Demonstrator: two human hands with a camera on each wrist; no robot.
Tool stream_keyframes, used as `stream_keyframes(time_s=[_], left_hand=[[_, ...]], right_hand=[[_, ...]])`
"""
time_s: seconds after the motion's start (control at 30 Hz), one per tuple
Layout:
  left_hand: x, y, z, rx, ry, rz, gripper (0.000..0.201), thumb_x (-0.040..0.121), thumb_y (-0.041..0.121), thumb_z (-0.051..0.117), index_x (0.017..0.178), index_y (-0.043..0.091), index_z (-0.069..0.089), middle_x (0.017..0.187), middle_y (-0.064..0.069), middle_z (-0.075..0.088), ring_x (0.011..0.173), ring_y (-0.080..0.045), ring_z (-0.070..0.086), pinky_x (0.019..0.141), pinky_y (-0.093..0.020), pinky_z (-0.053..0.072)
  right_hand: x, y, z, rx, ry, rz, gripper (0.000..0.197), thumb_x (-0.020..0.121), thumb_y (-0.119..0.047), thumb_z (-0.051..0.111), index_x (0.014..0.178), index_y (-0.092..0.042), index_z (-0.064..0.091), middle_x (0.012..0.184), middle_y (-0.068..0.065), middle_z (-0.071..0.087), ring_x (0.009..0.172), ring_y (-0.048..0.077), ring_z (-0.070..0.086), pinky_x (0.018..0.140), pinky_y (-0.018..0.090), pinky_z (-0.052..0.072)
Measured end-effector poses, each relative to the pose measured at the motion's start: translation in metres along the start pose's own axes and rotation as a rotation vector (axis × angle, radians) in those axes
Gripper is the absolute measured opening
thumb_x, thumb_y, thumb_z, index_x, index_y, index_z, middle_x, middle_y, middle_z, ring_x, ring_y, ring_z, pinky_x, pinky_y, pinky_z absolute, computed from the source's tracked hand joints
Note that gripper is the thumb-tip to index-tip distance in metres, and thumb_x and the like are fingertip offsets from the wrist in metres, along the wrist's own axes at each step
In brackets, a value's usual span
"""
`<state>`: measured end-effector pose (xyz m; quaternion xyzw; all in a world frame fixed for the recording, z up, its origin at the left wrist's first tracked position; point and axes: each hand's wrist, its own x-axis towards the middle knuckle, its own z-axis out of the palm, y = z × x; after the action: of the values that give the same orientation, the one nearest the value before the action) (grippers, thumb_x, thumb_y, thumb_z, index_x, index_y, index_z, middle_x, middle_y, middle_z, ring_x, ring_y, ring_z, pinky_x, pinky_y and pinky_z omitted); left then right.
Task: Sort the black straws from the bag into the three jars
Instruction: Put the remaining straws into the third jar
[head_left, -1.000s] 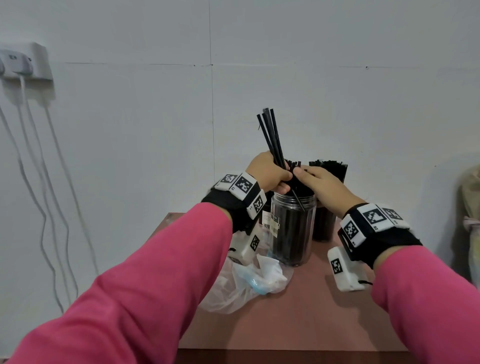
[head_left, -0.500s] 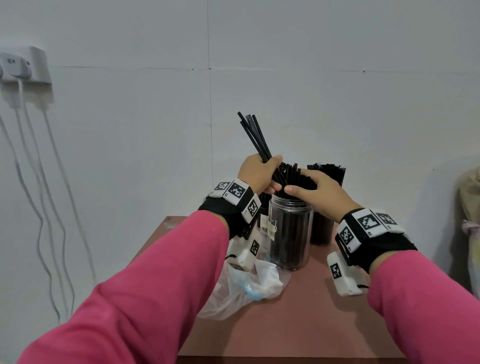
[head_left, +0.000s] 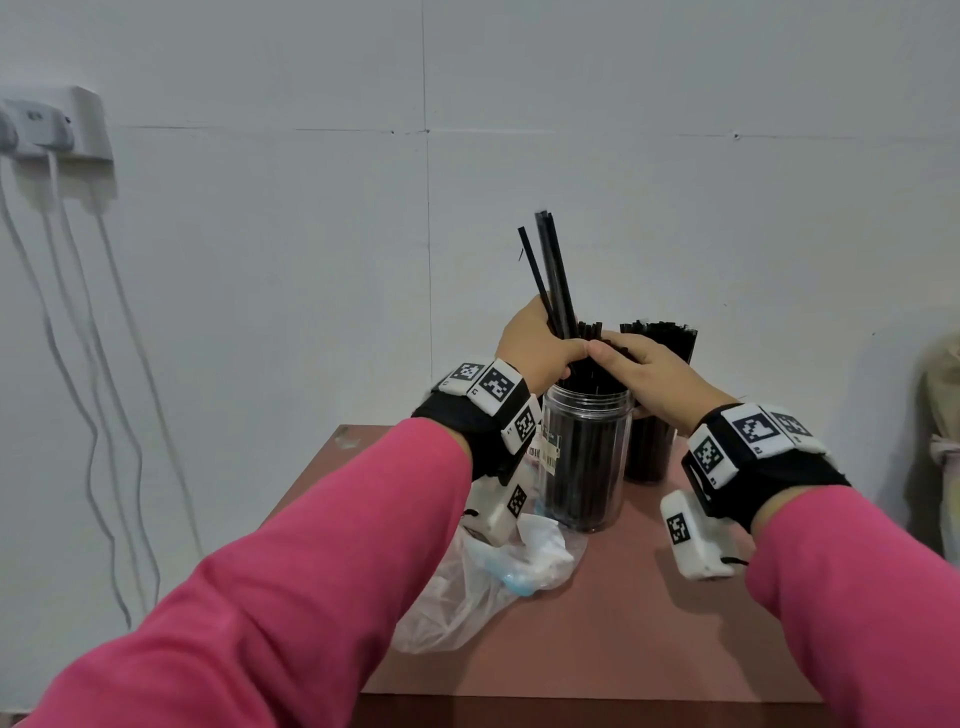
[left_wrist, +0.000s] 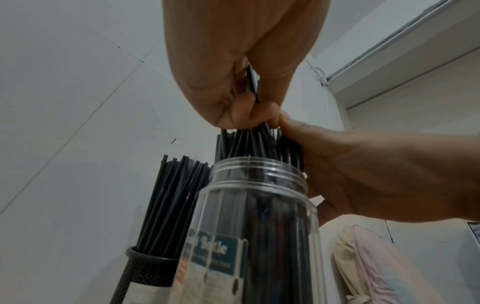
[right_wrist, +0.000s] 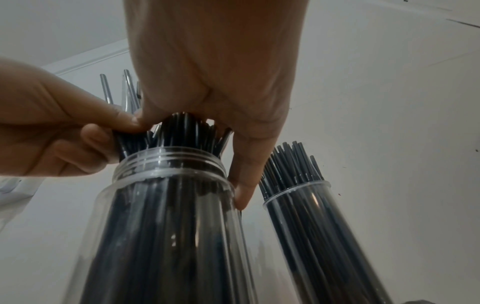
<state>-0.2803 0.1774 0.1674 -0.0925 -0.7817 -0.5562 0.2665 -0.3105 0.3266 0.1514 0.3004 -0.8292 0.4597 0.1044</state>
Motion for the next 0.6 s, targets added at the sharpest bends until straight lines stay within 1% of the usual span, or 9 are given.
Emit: stream_keyframes(time_s=[0.1, 0.13, 0.2, 0.23, 0.3, 0.37, 0.43, 0.5, 0.6], left_hand=[[0.000, -0.001, -0.002, 0.018, -0.025, 0.012, 0.033, 0.078, 0.008, 0.077, 0.103, 0.012, 0.056, 0.094, -0.003, 0.066, 0.088, -0.021, 0.066, 0.082, -0.035, 0.055], [0.001, -0.001, -0.003, 0.027, -0.034, 0.001, 0.036, 0.077, 0.008, 0.078, 0.105, 0.011, 0.055, 0.096, -0.003, 0.065, 0.092, -0.021, 0.066, 0.084, -0.034, 0.054], [0.005, 0.004, -0.008, 0.017, -0.033, -0.047, 0.047, 0.076, 0.005, 0.077, 0.115, 0.008, 0.052, 0.096, -0.004, 0.062, 0.090, -0.020, 0.064, 0.073, -0.025, 0.053], [0.007, 0.009, -0.010, -0.013, -0.027, -0.078, 0.053, 0.078, 0.004, 0.076, 0.123, 0.007, 0.048, 0.098, -0.006, 0.061, 0.088, -0.019, 0.062, 0.067, -0.021, 0.050], [0.013, 0.020, -0.015, -0.110, 0.007, -0.087, 0.066, 0.083, 0.008, 0.072, 0.139, 0.011, 0.038, 0.113, -0.008, 0.057, 0.094, -0.017, 0.060, 0.075, -0.023, 0.049], [0.018, 0.030, -0.018, -0.139, 0.045, 0.005, 0.071, 0.091, 0.020, 0.065, 0.149, 0.021, 0.025, 0.128, -0.006, 0.052, 0.112, -0.018, 0.056, 0.092, -0.034, 0.047], [0.020, 0.039, -0.018, -0.092, 0.039, 0.130, 0.067, 0.096, 0.026, 0.056, 0.151, 0.032, 0.019, 0.142, -0.006, 0.045, 0.127, -0.020, 0.049, 0.103, -0.040, 0.044], [0.022, 0.045, -0.016, -0.043, 0.016, 0.225, 0.060, 0.099, 0.023, 0.051, 0.150, 0.033, 0.023, 0.147, -0.005, 0.041, 0.132, -0.021, 0.046, 0.104, -0.043, 0.045], [0.025, 0.049, -0.011, -0.009, 0.027, 0.298, 0.054, 0.096, 0.014, 0.055, 0.145, 0.027, 0.038, 0.141, -0.003, 0.049, 0.126, -0.018, 0.052, 0.099, -0.039, 0.049]], right_hand=[[-0.001, -0.003, -0.001, -0.015, -0.017, 0.009, 0.035, 0.097, -0.046, 0.046, 0.125, -0.029, 0.059, 0.120, -0.006, 0.057, 0.103, 0.007, 0.056, 0.093, 0.032, 0.046], [-0.001, -0.003, -0.002, -0.031, -0.021, 0.010, 0.040, 0.097, -0.047, 0.046, 0.129, -0.025, 0.057, 0.126, -0.003, 0.056, 0.107, 0.009, 0.056, 0.096, 0.035, 0.046], [0.000, -0.001, -0.002, -0.034, -0.022, 0.020, 0.047, 0.097, -0.045, 0.047, 0.136, -0.021, 0.053, 0.130, -0.002, 0.057, 0.112, 0.006, 0.056, 0.098, 0.032, 0.047], [0.000, -0.001, -0.002, -0.016, -0.025, 0.007, 0.044, 0.098, -0.041, 0.048, 0.136, -0.020, 0.053, 0.122, -0.005, 0.060, 0.103, -0.003, 0.058, 0.091, 0.022, 0.049], [0.001, 0.000, -0.001, -0.001, -0.033, 0.005, 0.041, 0.098, -0.036, 0.050, 0.135, -0.020, 0.054, 0.114, -0.008, 0.063, 0.090, -0.011, 0.056, 0.075, 0.009, 0.046], [0.004, 0.003, 0.000, -0.018, -0.013, 0.037, 0.048, 0.095, -0.041, 0.053, 0.139, -0.021, 0.050, 0.125, 0.000, 0.059, 0.098, 0.003, 0.051, 0.078, 0.018, 0.042], [0.007, 0.008, 0.000, -0.015, -0.006, 0.040, 0.054, 0.093, -0.045, 0.055, 0.141, -0.022, 0.047, 0.125, 0.000, 0.056, 0.096, 0.006, 0.049, 0.078, 0.021, 0.039], [0.007, 0.006, 0.001, -0.007, -0.016, 0.050, 0.056, 0.092, -0.047, 0.056, 0.141, -0.023, 0.047, 0.128, 0.000, 0.056, 0.099, 0.008, 0.052, 0.085, 0.027, 0.042], [0.004, 0.004, 0.000, -0.005, -0.014, 0.066, 0.055, 0.092, -0.045, 0.057, 0.141, -0.023, 0.045, 0.138, 0.000, 0.051, 0.123, 0.018, 0.052, 0.103, 0.046, 0.043]])
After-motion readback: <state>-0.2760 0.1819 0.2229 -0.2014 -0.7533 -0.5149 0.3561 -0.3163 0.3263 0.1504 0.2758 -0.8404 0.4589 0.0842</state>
